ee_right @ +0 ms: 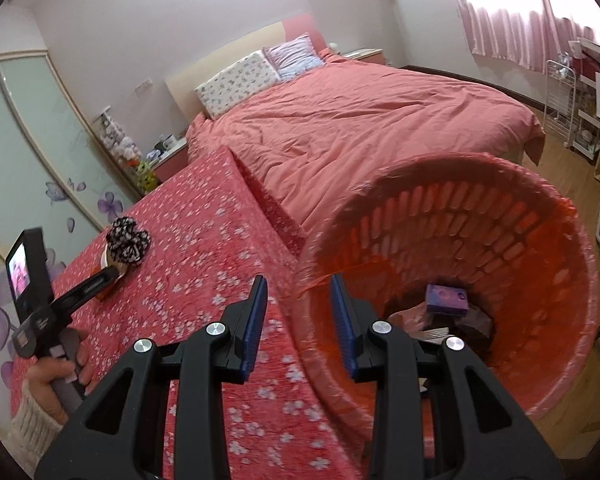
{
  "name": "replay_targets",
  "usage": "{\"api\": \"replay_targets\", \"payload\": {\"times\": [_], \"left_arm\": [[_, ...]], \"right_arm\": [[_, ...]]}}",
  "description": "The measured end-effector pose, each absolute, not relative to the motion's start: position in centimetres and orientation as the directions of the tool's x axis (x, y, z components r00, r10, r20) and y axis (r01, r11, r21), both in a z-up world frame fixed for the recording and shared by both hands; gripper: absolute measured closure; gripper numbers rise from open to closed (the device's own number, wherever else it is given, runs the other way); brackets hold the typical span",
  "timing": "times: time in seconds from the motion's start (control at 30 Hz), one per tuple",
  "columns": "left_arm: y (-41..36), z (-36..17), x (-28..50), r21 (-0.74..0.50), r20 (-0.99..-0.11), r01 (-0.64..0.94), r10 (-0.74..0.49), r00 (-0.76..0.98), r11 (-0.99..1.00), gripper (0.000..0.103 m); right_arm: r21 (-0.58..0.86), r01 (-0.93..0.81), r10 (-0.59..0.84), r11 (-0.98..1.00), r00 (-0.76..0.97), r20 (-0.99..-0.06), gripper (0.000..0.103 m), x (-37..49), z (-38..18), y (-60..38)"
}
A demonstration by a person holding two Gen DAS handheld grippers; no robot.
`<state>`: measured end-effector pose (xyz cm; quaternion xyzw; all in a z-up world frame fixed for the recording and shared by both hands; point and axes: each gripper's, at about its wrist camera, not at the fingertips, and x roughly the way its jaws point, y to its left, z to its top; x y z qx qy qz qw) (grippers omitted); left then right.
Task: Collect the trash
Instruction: 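Reach the open left tool toward the orange paper cup on the bed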
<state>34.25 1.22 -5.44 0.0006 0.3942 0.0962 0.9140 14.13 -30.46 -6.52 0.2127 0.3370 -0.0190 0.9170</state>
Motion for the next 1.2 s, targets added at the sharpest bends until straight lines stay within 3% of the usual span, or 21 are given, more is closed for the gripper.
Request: {"api": "replay_targets", "payload": {"times": [0.57,0.87,1.1,1.17,1.2], "left_arm": [[14.2,-5.6,30.9,0.030,-0.736,-0.328,0.243,0.632,0.944,0.014],[14.6,-5.6,31.3,-0.019,-0.727,-0.221,0.138,0.672,0.975,0.030],[14.0,-5.9,33.6,-0.063,-0.734,-0.187,0.081,0.674,0.980,0.050],[14.0,-6.1,34.4,-0.073,-0.742,-0.177,0.065,0.667,0.981,0.063],[14.2,-6.3,34.8,-0.079,-0.748,-0.172,0.055,0.662,0.982,0.077]], "right_arm": [[0.345,0.093,0.159,0.934,0.757,-0.634,0.070,15.0,-6.3,-25.7],[0.325,0.053,0.179,0.944,0.743,-0.644,0.070,16.0,-6.1,-22.7],[0.303,0.019,0.195,0.953,0.727,-0.658,0.070,17.8,-6.3,-20.0],[0.296,0.001,0.204,0.955,0.722,-0.661,0.070,18.5,-6.3,-18.9],[0.293,-0.007,0.208,0.956,0.719,-0.663,0.070,18.8,-6.4,-18.4]]}}
